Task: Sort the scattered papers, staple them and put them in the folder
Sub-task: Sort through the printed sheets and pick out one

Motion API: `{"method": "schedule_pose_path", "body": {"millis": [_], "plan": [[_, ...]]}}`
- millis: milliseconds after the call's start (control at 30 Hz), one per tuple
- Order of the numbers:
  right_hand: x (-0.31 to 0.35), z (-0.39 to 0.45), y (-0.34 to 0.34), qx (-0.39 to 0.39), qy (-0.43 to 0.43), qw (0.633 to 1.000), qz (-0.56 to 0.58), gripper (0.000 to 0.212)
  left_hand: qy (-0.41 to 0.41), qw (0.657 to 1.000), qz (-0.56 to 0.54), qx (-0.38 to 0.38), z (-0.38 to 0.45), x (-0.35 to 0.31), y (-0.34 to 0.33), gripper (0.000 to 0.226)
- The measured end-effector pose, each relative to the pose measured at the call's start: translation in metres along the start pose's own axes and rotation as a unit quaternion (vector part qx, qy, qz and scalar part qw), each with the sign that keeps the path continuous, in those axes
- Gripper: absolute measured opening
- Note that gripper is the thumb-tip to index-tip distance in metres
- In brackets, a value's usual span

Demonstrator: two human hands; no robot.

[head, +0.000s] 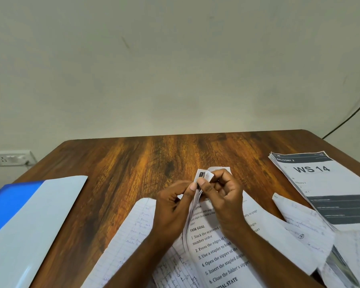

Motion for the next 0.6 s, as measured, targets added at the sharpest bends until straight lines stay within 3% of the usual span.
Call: {"method": "schedule_pose_path", "body": {"millis": [600], "plan": [[-0.0037,0.0011,0.0014,0.002,-0.01,1.0,0.028,0.025,0.02,1.0,-0.006,-0.009,-0.0007,0.006,0.0006,0.013]]}}
Point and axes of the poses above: each hand's wrist, its own z-axis towards the middle knuckle, its own y-axis out of the back of the hand, x = y × z, the point moved 7 cm from there along z, towards the middle knuckle, and after that the axes turned 10 degrees about x, right-handed, at the moved point
